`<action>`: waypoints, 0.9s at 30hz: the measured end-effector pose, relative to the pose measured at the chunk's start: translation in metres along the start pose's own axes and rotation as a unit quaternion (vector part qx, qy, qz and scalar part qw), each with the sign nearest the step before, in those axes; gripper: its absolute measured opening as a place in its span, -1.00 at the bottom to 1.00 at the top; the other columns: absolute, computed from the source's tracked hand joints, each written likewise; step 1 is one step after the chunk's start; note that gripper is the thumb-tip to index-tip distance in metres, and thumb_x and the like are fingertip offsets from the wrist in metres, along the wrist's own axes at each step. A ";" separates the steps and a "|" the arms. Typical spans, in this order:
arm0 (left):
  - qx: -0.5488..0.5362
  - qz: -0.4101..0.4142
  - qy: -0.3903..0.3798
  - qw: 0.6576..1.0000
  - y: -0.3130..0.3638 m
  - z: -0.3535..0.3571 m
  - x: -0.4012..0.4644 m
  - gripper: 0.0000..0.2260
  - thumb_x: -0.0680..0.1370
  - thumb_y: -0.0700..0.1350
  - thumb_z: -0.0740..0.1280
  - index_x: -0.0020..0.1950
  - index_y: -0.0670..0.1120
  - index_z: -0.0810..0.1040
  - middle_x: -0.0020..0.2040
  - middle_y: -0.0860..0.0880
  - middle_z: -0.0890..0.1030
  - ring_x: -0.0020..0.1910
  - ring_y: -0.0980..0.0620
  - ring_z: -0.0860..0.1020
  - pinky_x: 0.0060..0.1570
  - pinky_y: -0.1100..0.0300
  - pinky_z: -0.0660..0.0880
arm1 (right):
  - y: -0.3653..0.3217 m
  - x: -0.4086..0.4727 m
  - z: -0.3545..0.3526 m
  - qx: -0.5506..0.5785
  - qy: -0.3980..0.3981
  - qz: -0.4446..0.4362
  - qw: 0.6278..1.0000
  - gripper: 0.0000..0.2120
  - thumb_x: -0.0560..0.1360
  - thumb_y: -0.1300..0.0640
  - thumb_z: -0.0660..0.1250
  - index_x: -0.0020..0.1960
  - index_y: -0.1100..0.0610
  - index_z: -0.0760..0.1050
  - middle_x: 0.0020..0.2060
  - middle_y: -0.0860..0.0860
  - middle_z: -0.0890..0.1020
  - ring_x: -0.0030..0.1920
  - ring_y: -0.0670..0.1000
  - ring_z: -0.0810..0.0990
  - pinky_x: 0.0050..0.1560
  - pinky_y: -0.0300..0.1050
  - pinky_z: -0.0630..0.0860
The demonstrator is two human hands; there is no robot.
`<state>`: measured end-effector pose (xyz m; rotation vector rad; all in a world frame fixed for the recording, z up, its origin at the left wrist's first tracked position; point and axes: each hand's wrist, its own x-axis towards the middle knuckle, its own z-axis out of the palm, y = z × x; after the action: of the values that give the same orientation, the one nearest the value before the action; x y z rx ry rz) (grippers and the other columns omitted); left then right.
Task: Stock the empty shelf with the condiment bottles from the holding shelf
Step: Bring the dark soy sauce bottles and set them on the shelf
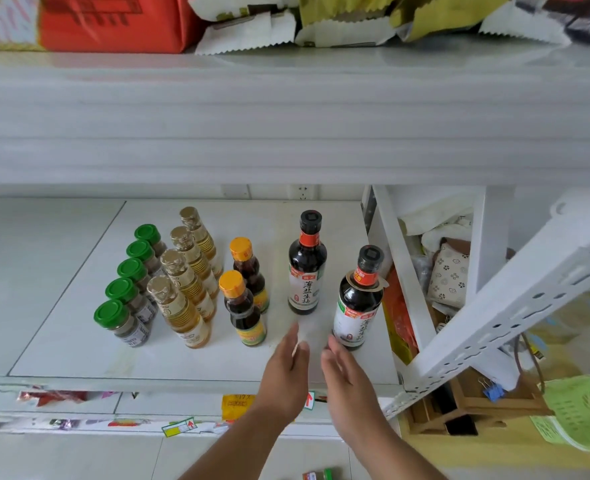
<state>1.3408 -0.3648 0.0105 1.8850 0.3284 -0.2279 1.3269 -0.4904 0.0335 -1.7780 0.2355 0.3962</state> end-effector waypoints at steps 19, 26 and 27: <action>0.012 0.100 -0.062 0.993 0.020 0.019 0.008 -0.51 0.71 -0.12 0.15 0.60 0.25 0.24 0.42 0.32 0.48 0.43 0.32 0.40 0.49 0.20 0.32 | -0.017 0.032 -0.036 0.038 0.082 0.024 0.996 -0.58 0.74 0.02 0.07 0.58 -0.07 0.33 0.49 -0.08 0.46 0.48 0.02 0.42 0.47 -0.06 0.33; 0.011 0.097 -0.028 0.995 0.006 -0.016 0.002 -0.54 0.71 -0.13 0.15 0.57 0.24 0.30 0.44 0.28 0.48 0.46 0.27 0.39 0.52 0.09 0.32 | -0.027 0.029 -0.001 0.006 0.031 -0.005 0.999 -0.58 0.75 0.06 0.03 0.58 -0.03 0.31 0.51 -0.02 0.44 0.49 0.04 0.40 0.40 -0.13 0.32; 0.010 0.097 -0.025 0.995 0.006 -0.019 0.001 -0.54 0.71 -0.15 0.15 0.57 0.23 0.30 0.44 0.29 0.48 0.46 0.28 0.39 0.52 0.12 0.32 | -0.027 0.029 0.002 0.002 0.026 -0.005 1.000 -0.58 0.75 0.05 0.03 0.59 -0.04 0.30 0.52 -0.03 0.43 0.50 0.05 0.39 0.42 -0.11 0.31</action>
<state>1.3434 -0.3485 0.0221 1.9137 0.1087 -0.1478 1.3635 -0.4802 0.0460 -1.7872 0.2635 0.3429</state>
